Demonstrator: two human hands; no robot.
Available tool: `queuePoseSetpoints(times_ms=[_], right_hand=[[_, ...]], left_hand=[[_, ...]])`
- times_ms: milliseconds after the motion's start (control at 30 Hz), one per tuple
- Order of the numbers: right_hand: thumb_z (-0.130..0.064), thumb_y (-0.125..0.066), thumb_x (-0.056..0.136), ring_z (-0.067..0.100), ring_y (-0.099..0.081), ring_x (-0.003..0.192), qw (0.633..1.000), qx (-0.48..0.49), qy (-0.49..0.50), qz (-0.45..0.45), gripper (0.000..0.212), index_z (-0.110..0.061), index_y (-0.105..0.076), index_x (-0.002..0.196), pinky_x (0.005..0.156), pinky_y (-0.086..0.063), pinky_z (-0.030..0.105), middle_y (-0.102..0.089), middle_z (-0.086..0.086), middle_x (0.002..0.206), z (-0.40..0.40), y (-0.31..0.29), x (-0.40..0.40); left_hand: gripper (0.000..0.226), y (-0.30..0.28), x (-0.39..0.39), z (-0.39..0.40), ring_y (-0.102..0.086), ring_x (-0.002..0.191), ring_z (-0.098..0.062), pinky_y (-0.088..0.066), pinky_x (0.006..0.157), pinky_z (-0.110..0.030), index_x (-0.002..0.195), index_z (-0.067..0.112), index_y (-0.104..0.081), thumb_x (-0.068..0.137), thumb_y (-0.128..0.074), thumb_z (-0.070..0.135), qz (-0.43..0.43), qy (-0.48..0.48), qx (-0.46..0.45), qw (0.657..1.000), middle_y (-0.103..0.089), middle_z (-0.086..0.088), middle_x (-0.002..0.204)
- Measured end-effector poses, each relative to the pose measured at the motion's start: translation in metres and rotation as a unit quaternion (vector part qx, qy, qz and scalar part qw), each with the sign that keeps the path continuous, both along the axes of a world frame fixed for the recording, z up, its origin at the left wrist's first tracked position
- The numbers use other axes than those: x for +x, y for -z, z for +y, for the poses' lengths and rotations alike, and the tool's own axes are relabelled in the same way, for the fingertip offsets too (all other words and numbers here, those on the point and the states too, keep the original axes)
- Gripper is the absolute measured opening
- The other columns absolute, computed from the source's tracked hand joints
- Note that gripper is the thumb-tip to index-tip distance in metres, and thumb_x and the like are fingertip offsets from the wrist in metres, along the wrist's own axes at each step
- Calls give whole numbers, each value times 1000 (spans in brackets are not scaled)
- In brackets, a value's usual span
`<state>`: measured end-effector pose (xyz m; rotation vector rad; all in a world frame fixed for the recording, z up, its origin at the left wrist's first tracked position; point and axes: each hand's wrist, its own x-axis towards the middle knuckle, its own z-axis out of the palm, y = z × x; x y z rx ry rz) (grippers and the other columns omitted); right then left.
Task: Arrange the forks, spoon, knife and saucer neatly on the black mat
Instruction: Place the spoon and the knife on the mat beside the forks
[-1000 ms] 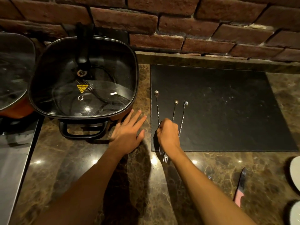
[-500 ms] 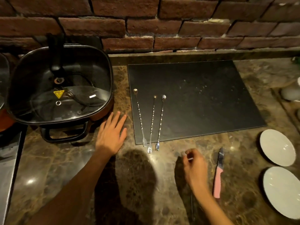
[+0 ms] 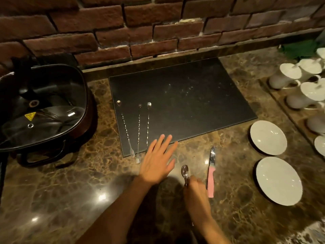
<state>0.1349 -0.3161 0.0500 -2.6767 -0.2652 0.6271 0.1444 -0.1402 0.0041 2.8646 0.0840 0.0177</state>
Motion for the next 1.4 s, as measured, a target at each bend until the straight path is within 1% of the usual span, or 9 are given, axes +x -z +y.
queuePoseSetpoints(times_ms=[133, 233, 300, 433, 600, 833, 1067, 1300, 1400], right_hand=[[5, -50, 84, 21, -49, 68, 999, 24, 26, 0, 18, -11, -53, 77, 54, -28, 26, -55, 2, 76, -21, -2, 19], [0, -57, 83, 20, -54, 67, 995, 73, 67, 19, 23, -19, -49, 72, 54, -36, 30, -58, 0, 71, -31, -4, 40], [-3, -59, 84, 17, -56, 66, 992, 107, 69, 15, 22, -19, -49, 72, 55, -40, 33, -59, 0, 70, -29, -7, 55], [-6, -54, 87, 5, -51, 56, 989, 142, 44, 6, 20, -19, -52, 71, 46, -37, 15, -58, -1, 65, -1, -14, 103], [-11, -56, 87, 32, -62, 82, 995, 78, -61, -32, 2, -12, -58, 86, 63, -38, 29, -66, 11, 85, 57, -20, 171], [-10, -51, 87, 46, -61, 93, 987, 36, -142, -64, 14, -7, -58, 99, 65, -41, 34, -64, 22, 101, 131, -13, 209], [-5, -50, 87, 44, -60, 88, 972, 16, -216, -96, 9, -5, -55, 95, 63, -36, 37, -60, 19, 97, 157, 3, 213], [-12, -55, 90, 44, -59, 92, 973, 45, -206, -98, 12, -6, -57, 101, 66, -39, 38, -59, 19, 100, 152, 10, 214], [-21, -61, 89, 41, -58, 97, 978, 68, -183, -76, 17, -8, -58, 100, 74, -45, 41, -58, 16, 104, 140, 6, 214]], left_hand=[[64, 16, 13, -15, -8, 156, -27, -6, 126, -46, 159, 28, -27, 99, -30, 50, 49, 2, 42, 998, -17, -6, 168], [64, 28, 11, -17, 0, 156, -25, -3, 125, -50, 160, 32, -21, 101, -26, 57, 57, -12, 46, 997, -9, -3, 169], [63, 33, 9, -16, -7, 156, -27, -13, 123, -54, 159, 30, -28, 102, -31, 56, 30, -11, 39, 999, -14, -5, 169], [59, 40, 9, -15, -24, 153, -30, -22, 121, -56, 152, 23, -46, 98, -51, 48, -82, -8, 2, 997, -31, -10, 164], [67, 45, 13, -14, -20, 154, -30, -16, 122, -54, 151, 30, -40, 90, -53, 53, 3, -10, 14, 1000, -24, -7, 167], [67, 54, 12, -15, -4, 156, -28, -4, 124, -52, 158, 28, -28, 98, -39, 57, 6, -10, 37, 999, -10, -4, 170], [69, 52, 13, -15, -2, 157, -28, -1, 124, -52, 160, 32, -22, 98, -38, 59, 18, -13, 36, 999, -10, -3, 170], [68, 47, 13, -15, -5, 156, -27, -2, 124, -51, 159, 32, -25, 97, -42, 56, 23, -14, 28, 999, -16, -3, 169], [67, 46, 13, -15, -5, 156, -26, -7, 124, -52, 157, 30, -30, 96, -45, 55, 21, -17, 25, 999, -16, -3, 169]])
